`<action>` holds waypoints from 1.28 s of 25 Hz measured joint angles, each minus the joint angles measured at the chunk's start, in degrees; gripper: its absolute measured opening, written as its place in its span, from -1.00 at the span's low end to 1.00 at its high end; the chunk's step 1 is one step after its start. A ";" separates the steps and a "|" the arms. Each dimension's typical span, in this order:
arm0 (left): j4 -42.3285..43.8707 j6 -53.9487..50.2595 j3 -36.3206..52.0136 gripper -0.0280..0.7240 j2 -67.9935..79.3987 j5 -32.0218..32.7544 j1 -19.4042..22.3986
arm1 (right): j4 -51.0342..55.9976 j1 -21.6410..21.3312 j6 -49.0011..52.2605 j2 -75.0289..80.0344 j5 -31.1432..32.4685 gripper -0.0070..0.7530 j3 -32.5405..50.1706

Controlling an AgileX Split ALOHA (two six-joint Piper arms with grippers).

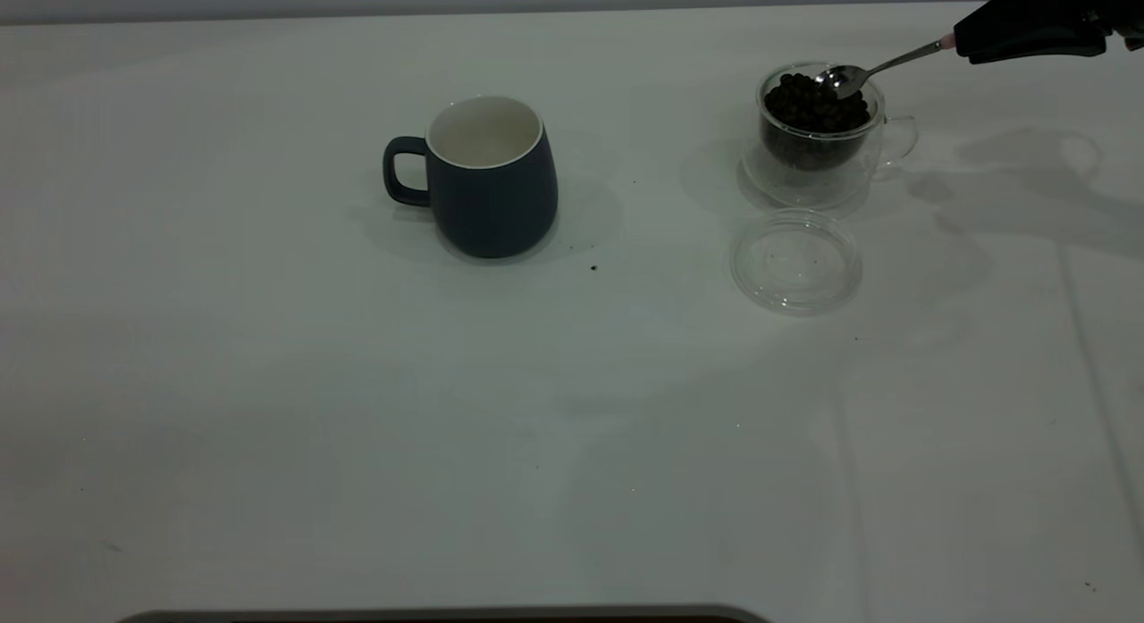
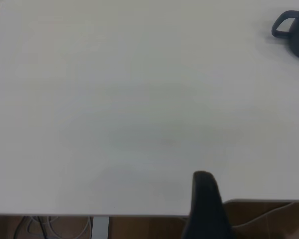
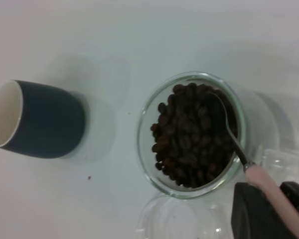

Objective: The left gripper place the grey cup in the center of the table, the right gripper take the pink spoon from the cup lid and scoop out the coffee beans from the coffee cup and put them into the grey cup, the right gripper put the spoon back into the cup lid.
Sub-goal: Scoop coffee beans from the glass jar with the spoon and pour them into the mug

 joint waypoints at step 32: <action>0.00 0.05 0.00 0.58 0.00 0.00 0.00 | -0.88 -2.04 15.32 3.51 7.69 -0.73 -0.07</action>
